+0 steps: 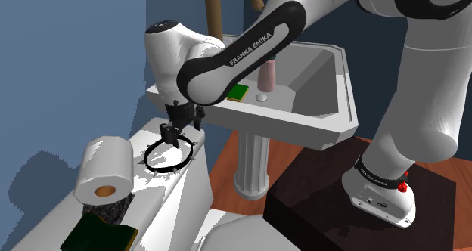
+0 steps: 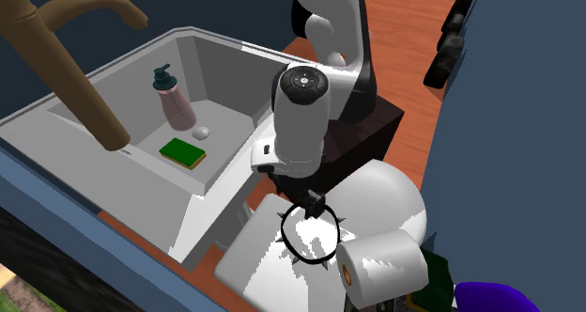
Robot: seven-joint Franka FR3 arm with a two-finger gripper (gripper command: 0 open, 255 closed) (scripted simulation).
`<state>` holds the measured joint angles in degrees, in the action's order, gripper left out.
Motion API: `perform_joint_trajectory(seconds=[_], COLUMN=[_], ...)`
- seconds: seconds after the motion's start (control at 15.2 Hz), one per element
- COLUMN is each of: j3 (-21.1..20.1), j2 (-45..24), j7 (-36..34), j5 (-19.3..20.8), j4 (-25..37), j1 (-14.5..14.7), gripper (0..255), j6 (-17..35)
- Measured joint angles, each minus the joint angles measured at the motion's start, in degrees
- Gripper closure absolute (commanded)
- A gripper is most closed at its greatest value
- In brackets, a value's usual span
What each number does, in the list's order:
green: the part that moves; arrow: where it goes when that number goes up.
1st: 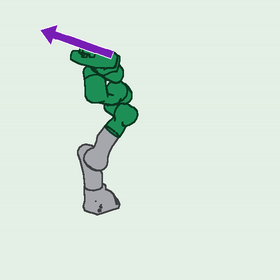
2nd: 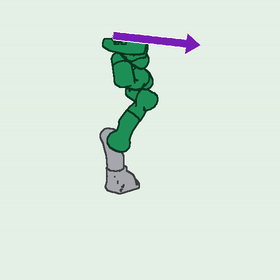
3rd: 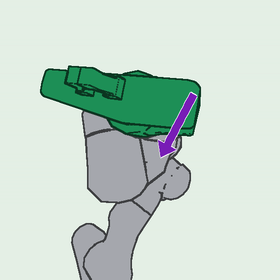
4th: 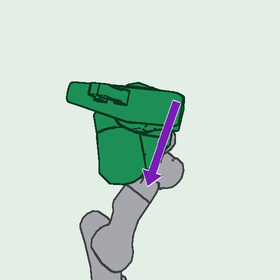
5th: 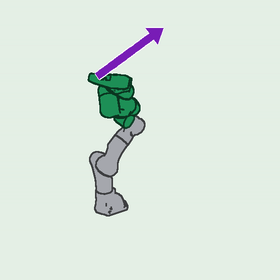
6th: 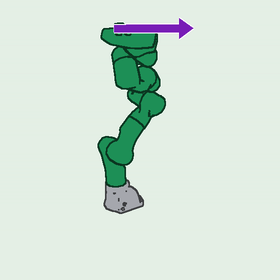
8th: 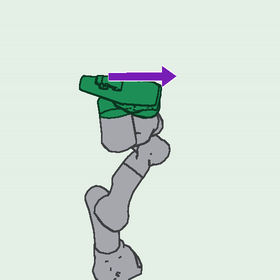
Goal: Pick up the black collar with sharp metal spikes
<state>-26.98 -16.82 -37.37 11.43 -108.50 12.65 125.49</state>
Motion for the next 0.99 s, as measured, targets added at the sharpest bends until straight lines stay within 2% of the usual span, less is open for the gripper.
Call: perform_joint_trajectory(seconds=[0.13,0.2,0.99], j3=[0.16,0.21,0.12], j2=[-0.6,-0.83,-0.57], j7=[-0.42,-0.49,-0.32], j5=[0.47,0.6,0.41], j4=[-0.82,-0.78,-0.42], j1=[0.15,0.2,0.14], gripper=[0,255,255], j6=[1.31,1.49,0.97])
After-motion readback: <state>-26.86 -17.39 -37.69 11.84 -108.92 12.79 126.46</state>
